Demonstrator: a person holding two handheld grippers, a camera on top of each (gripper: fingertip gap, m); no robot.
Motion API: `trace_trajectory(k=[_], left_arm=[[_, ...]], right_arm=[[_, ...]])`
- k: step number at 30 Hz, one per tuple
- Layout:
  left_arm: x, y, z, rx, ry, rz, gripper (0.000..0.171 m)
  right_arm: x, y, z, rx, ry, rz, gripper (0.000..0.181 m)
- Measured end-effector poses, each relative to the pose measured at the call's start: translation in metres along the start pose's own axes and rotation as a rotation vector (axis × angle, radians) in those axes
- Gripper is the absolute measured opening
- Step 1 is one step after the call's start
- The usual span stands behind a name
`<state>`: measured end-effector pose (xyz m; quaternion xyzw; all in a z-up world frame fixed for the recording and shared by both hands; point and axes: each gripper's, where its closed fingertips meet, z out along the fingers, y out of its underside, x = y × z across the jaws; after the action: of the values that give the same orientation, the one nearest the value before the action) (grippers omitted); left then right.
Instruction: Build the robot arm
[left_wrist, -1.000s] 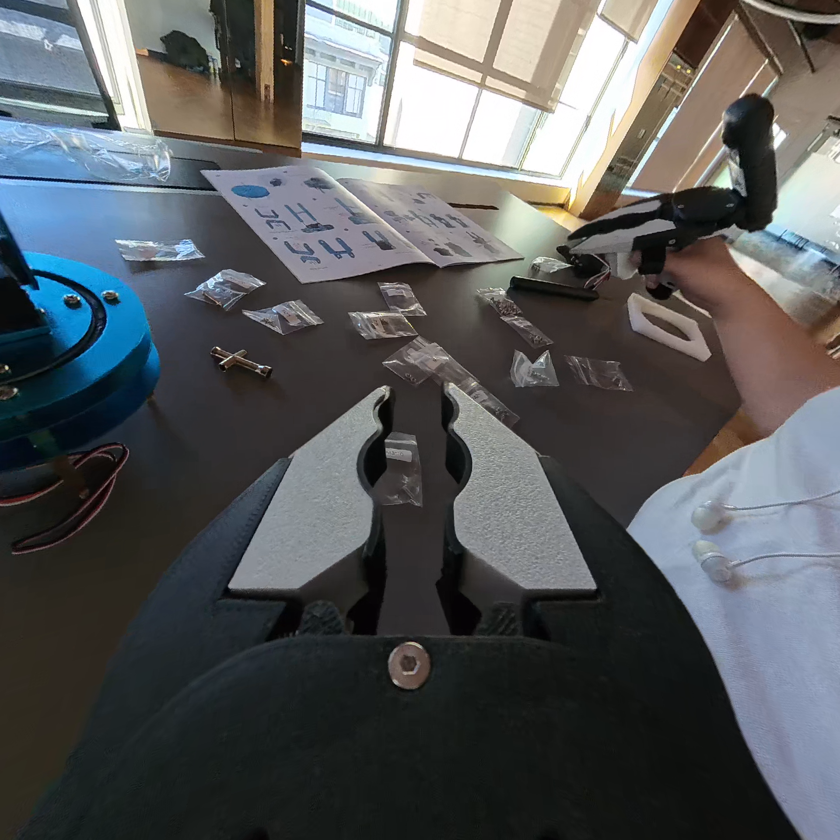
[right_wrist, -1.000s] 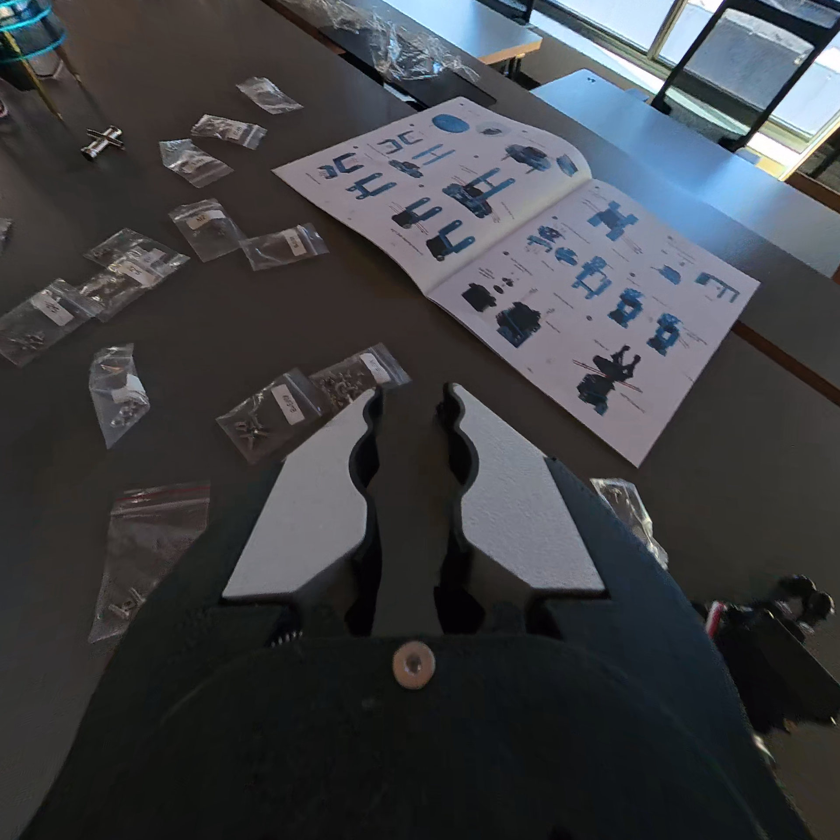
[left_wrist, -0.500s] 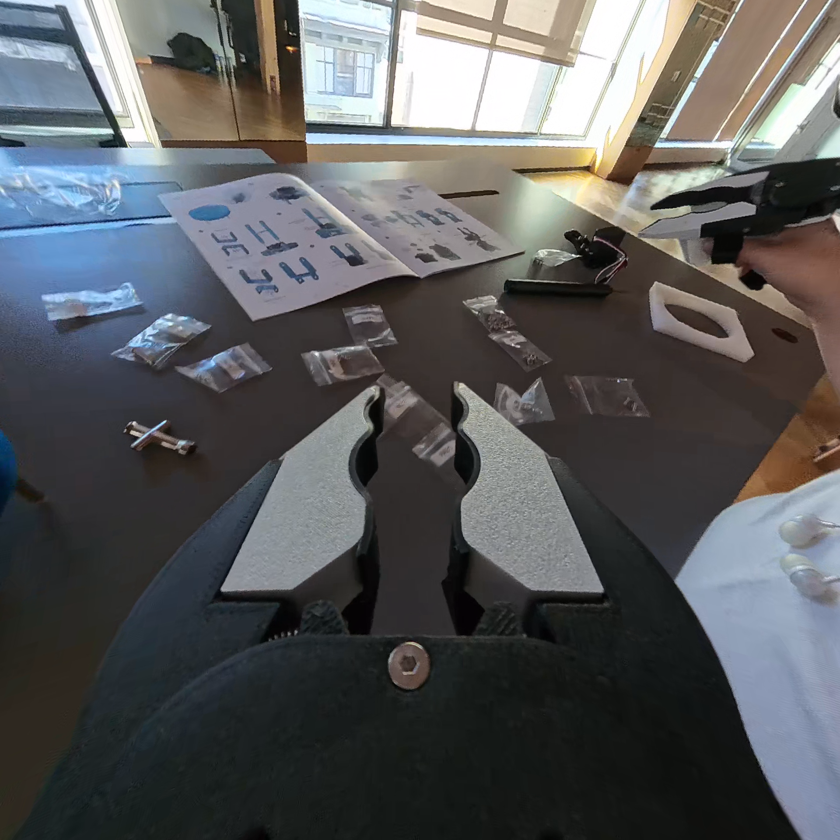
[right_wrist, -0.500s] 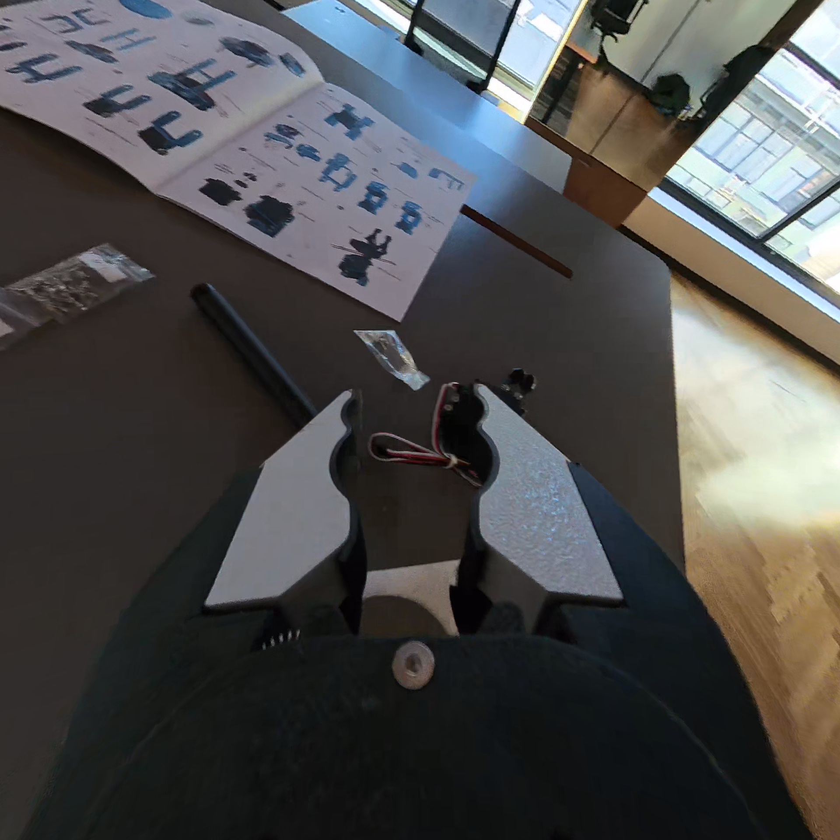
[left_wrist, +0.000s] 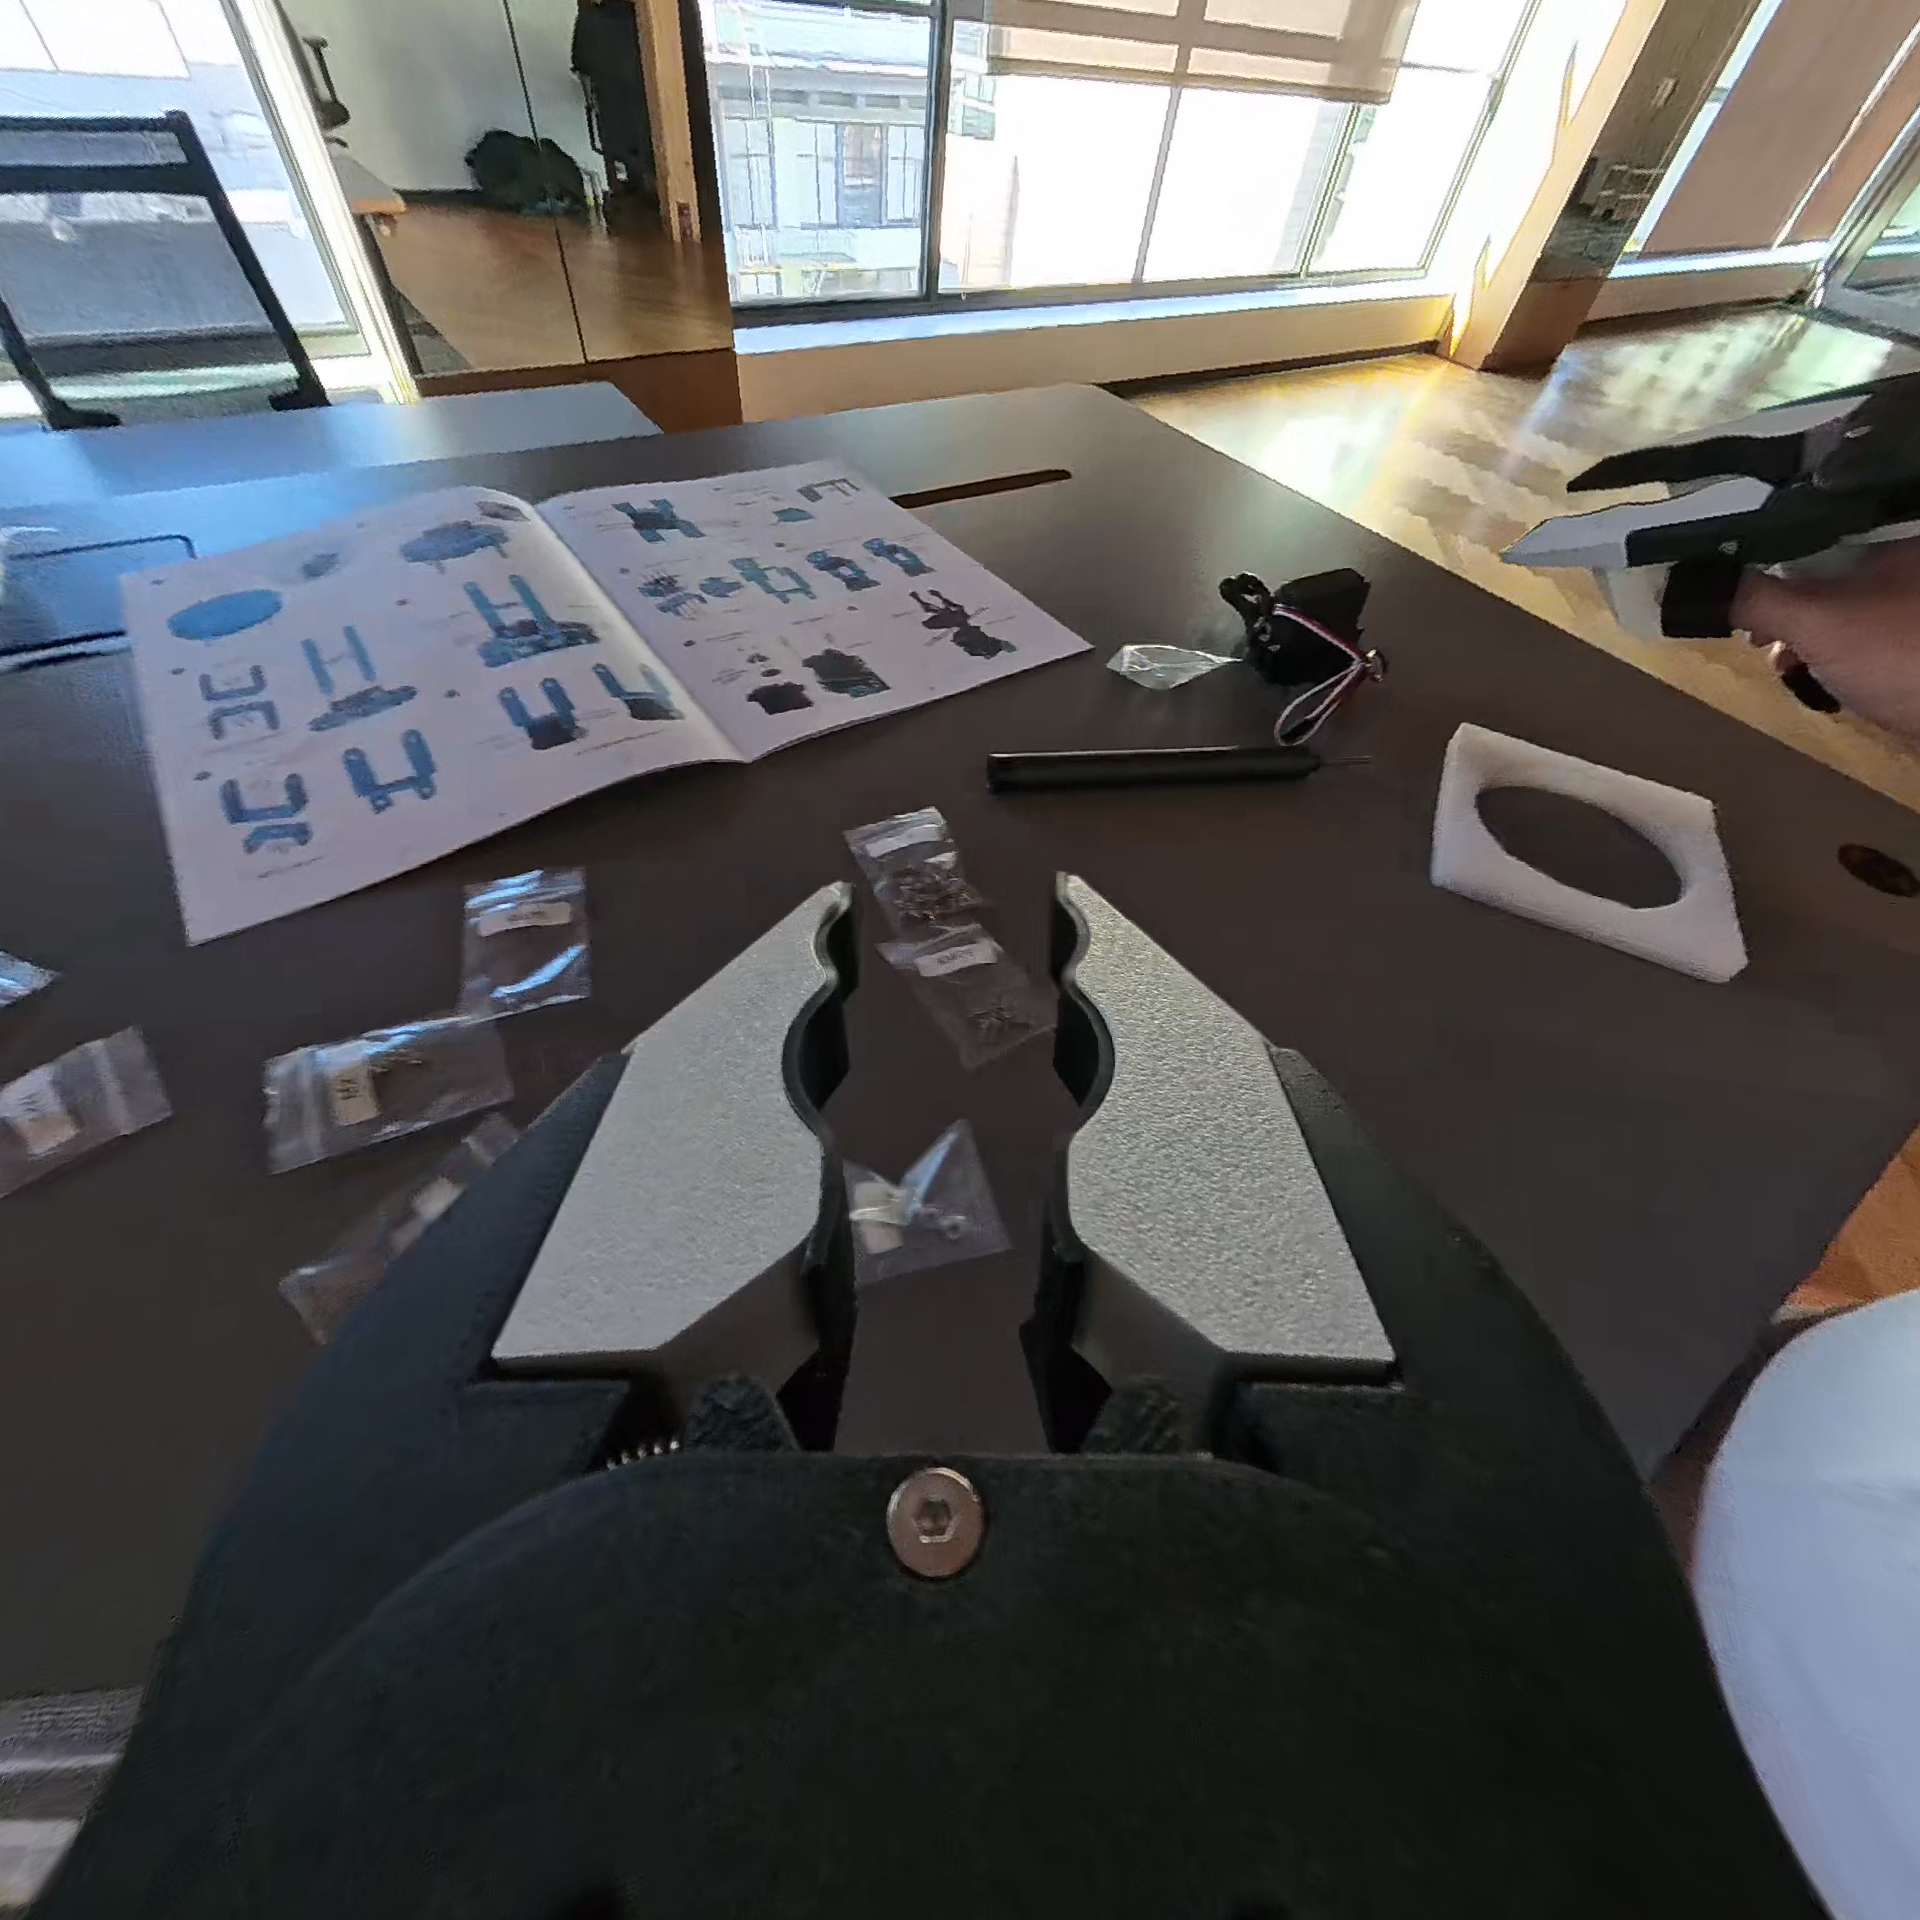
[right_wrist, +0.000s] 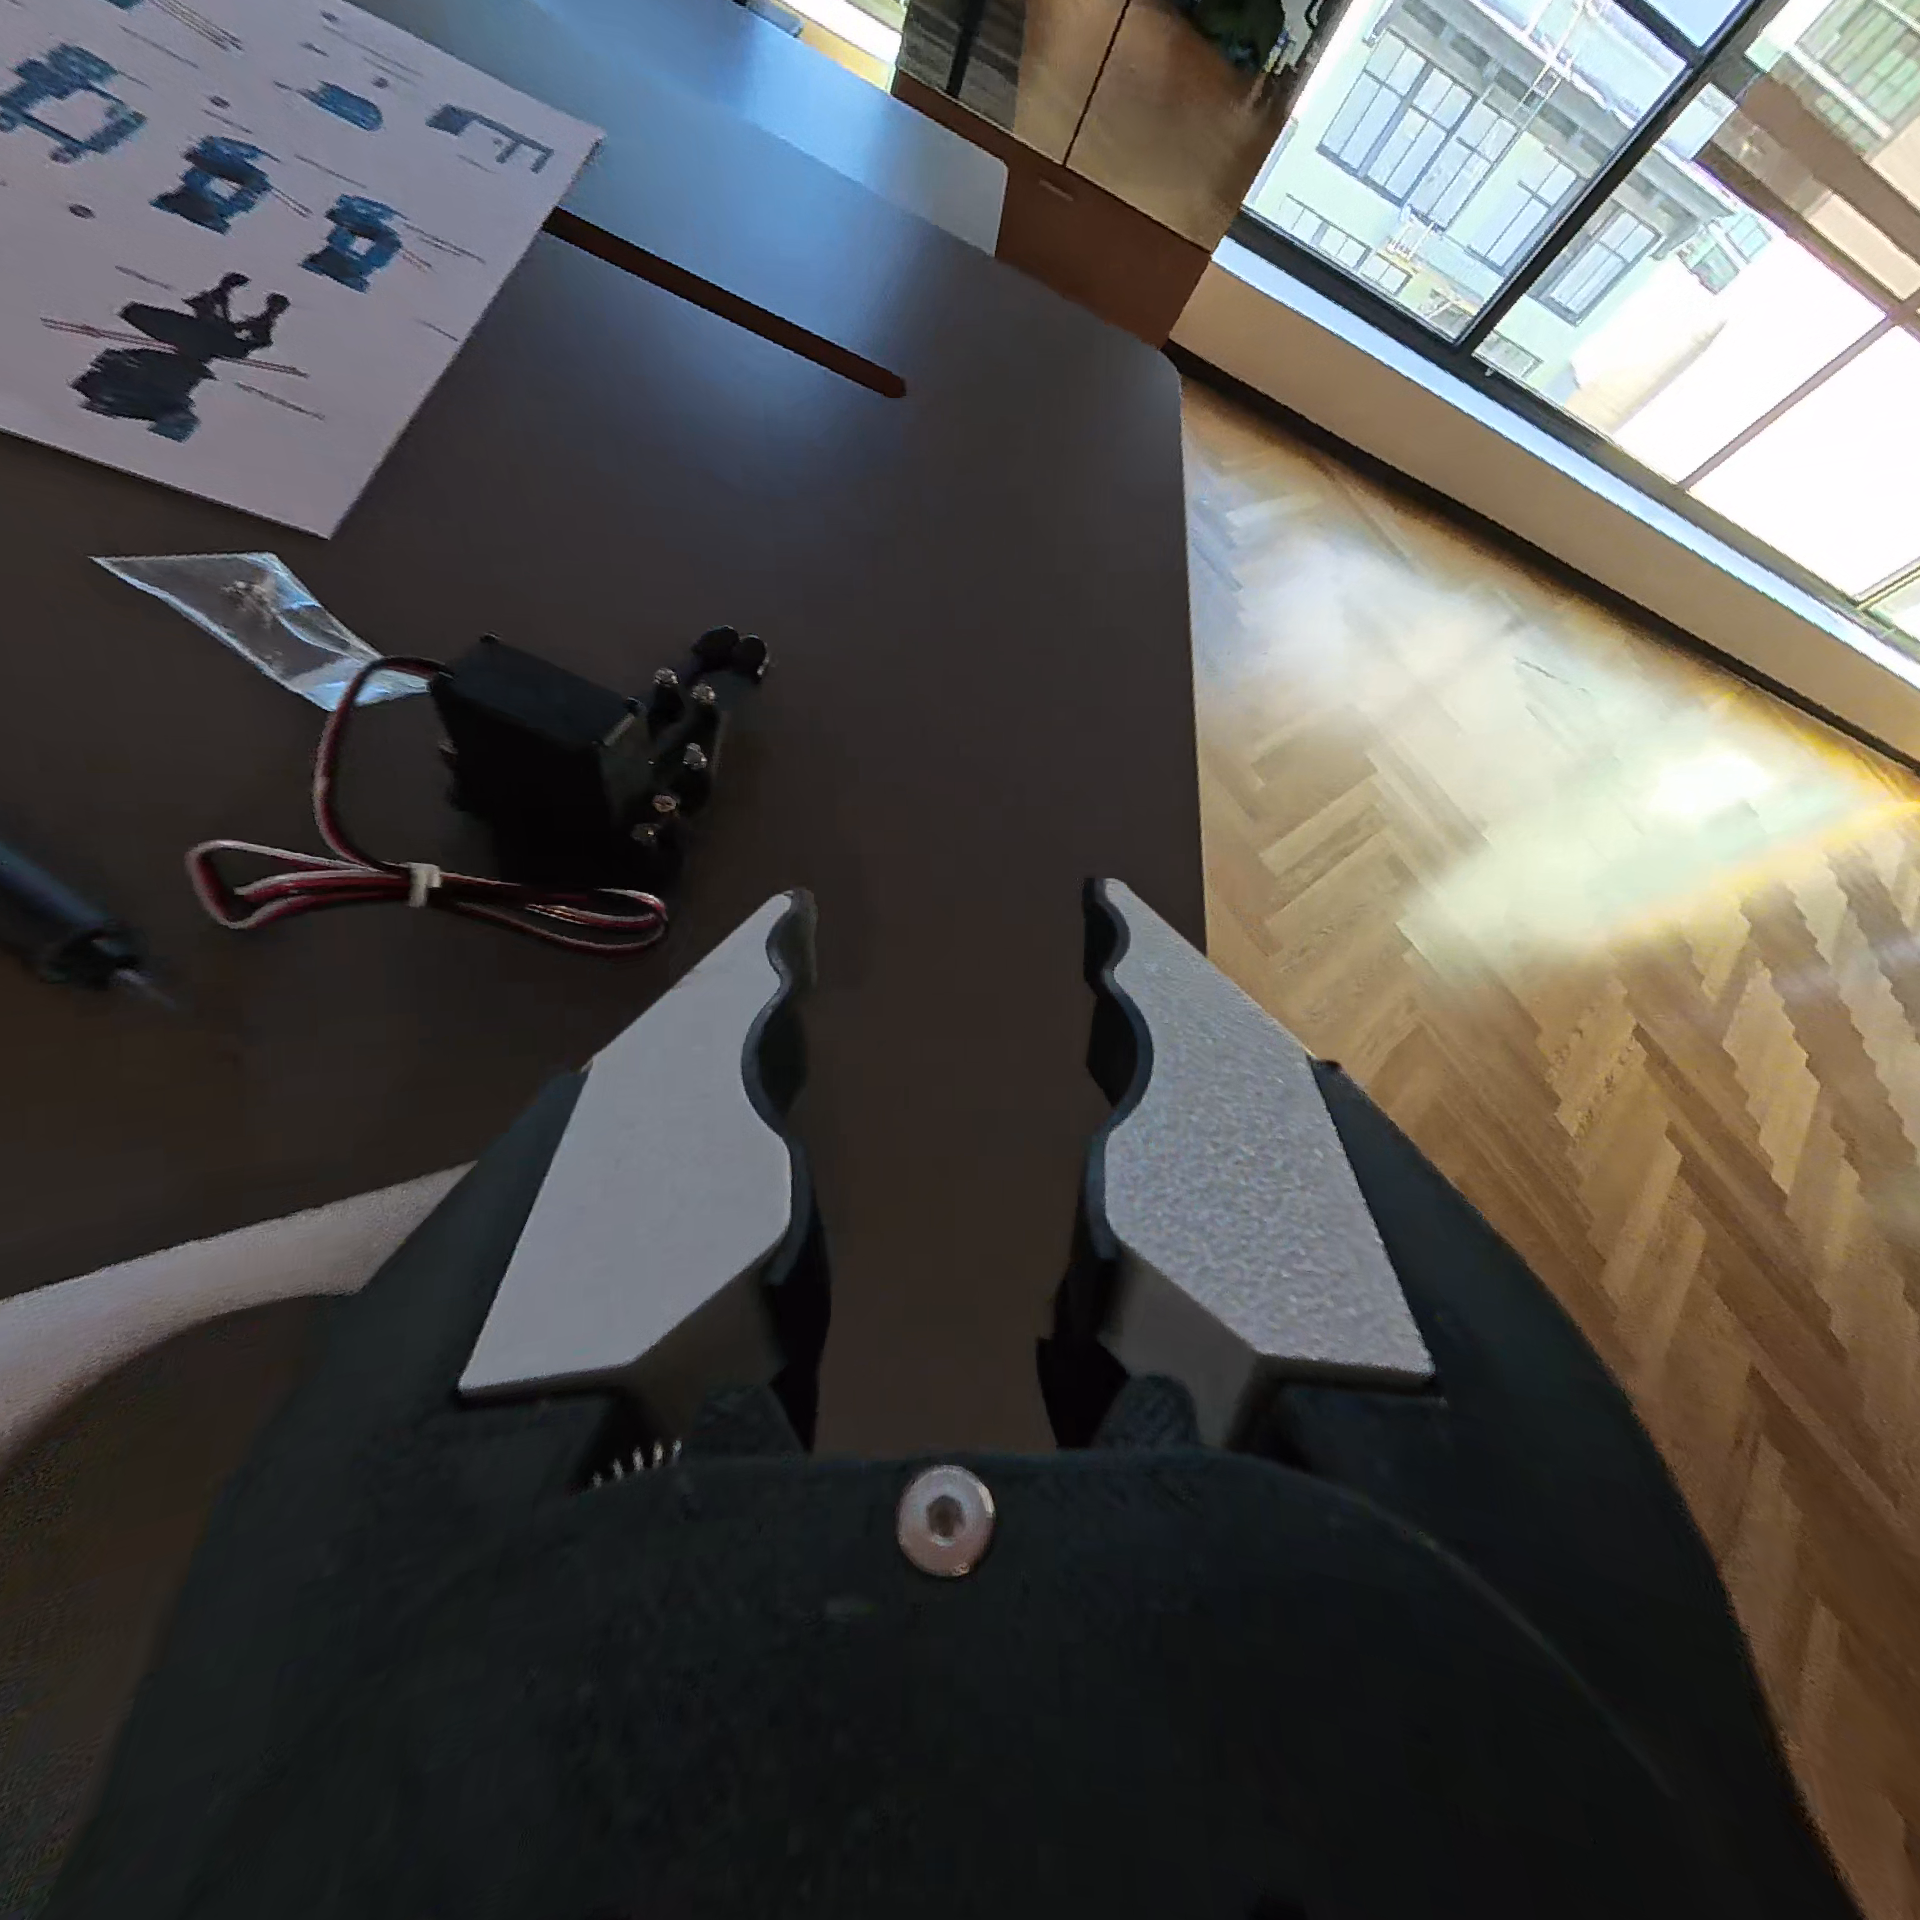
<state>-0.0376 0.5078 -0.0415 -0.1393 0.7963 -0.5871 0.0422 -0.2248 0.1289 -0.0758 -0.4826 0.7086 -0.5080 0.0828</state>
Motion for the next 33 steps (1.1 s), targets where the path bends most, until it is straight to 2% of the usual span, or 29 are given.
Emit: trace_trajectory(k=[4, 12, 15, 17, 19, 22, 27, 33], left_arm=[[0.014, 0.011, 0.000, -0.048, -0.024, -0.024, 0.038], [0.000, 0.006, -0.022, -0.051, -0.161, -0.042, 0.040], [-0.028, 0.013, -0.030, -0.115, -0.330, -0.001, 0.045], [-0.059, 0.015, -0.037, -0.230, -0.504, 0.049, 0.047], [-0.087, 0.008, -0.047, -0.323, -0.689, 0.146, 0.053], [-0.106, -0.008, -0.058, -0.353, -0.869, 0.257, 0.053], [-0.107, -0.010, -0.060, -0.340, -0.916, 0.240, 0.060], [-0.106, -0.010, -0.057, -0.341, -0.917, 0.239, 0.061]], right_arm=[[0.007, 0.007, 0.007, 0.004, -0.011, 0.001, 0.051], [-0.008, 0.014, 0.026, -0.003, -0.069, -0.014, 0.054], [-0.017, 0.008, 0.029, 0.019, -0.098, -0.037, 0.055], [-0.026, 0.002, 0.030, 0.041, -0.131, -0.032, 0.055], [-0.036, -0.002, 0.030, 0.052, -0.157, -0.053, 0.055], [-0.048, -0.009, 0.029, 0.067, -0.182, -0.097, 0.055], [-0.060, -0.019, 0.021, 0.095, -0.203, -0.134, 0.055], [-0.054, -0.010, 0.017, 0.084, -0.203, -0.136, 0.055]])
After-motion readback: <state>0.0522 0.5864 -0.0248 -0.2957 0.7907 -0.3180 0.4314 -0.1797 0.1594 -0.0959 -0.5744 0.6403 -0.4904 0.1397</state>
